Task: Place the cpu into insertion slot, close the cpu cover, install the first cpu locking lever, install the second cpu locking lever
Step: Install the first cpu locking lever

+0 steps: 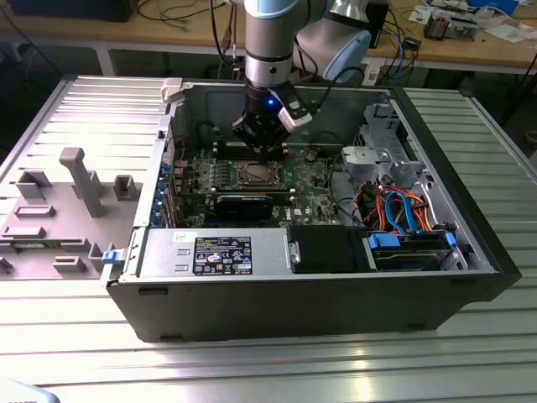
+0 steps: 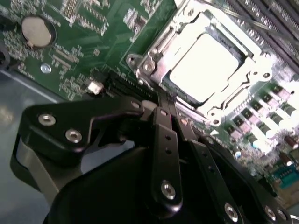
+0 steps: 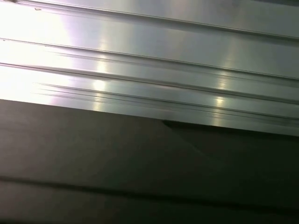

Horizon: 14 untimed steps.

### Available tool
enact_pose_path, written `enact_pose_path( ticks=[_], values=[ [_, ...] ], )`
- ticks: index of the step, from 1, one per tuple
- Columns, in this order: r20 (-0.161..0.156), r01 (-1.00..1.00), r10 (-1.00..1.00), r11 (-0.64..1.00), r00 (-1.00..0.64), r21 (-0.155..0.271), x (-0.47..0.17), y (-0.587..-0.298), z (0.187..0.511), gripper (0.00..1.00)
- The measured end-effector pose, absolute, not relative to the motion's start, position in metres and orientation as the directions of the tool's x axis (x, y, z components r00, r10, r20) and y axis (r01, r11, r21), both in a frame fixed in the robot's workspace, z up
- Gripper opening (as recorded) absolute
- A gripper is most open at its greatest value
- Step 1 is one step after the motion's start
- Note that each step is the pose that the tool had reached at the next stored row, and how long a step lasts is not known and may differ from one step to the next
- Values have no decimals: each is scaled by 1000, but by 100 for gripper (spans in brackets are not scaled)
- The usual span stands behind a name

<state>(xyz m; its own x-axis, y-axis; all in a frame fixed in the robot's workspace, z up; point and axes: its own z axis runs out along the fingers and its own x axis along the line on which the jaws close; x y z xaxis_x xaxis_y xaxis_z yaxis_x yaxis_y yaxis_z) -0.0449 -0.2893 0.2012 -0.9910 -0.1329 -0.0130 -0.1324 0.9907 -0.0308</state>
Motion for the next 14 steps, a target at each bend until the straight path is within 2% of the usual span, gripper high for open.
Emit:
enact_pose_path(
  ticks=[14],
  values=[
    [-12,-140,-141,990,-990,-31,-45,-289,204,11]
  ],
)
